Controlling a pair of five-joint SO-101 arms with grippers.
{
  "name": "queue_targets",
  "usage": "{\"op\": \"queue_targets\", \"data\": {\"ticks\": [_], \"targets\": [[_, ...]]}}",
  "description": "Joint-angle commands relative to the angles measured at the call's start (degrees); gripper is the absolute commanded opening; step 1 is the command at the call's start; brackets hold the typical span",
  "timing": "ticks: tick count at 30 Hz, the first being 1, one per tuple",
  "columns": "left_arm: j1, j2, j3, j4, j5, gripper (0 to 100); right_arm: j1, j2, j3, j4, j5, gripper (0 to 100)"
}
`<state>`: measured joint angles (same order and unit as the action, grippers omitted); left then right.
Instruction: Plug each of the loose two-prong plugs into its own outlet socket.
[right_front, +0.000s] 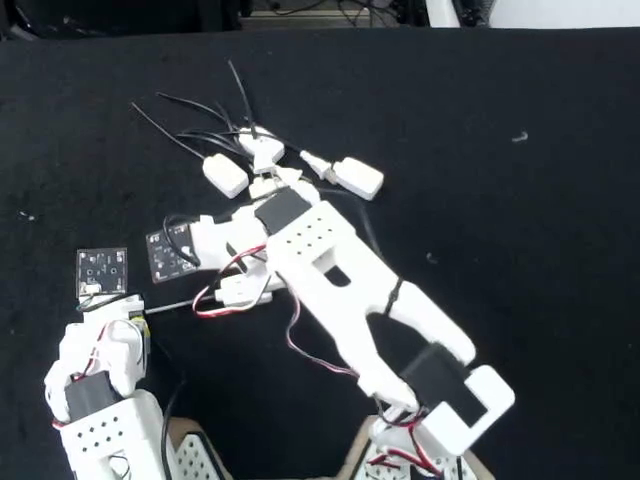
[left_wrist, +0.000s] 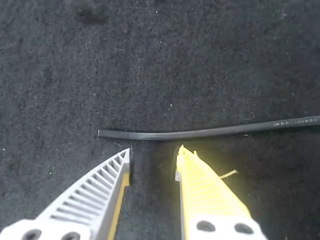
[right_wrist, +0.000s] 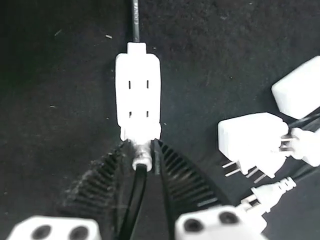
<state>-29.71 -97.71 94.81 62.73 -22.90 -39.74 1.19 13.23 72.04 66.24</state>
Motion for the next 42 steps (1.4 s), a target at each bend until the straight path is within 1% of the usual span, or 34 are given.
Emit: {"op": "queue_targets", "data": {"ticks": [1,31,38,42], "targets": [[-0.7,-0.1,-0.5,0.3,-0.4,16,1.1,0.7,-3.5,-0.5,0.8,1.1],[-0.7,-0.1,-0.5,0.3,-0.4,16,0.9,2.0,-3.3,-2.6,0.9,1.1],[-0.7,-0.1,-0.5,0.3,-0.4,16,1.1,7.5,-3.6,-2.2,2.6,1.1],[-0.7,-0.1,-0.5,0.3,-0.4,16,1.1,8.0,-3.6,-2.2,2.7,1.1]]}}
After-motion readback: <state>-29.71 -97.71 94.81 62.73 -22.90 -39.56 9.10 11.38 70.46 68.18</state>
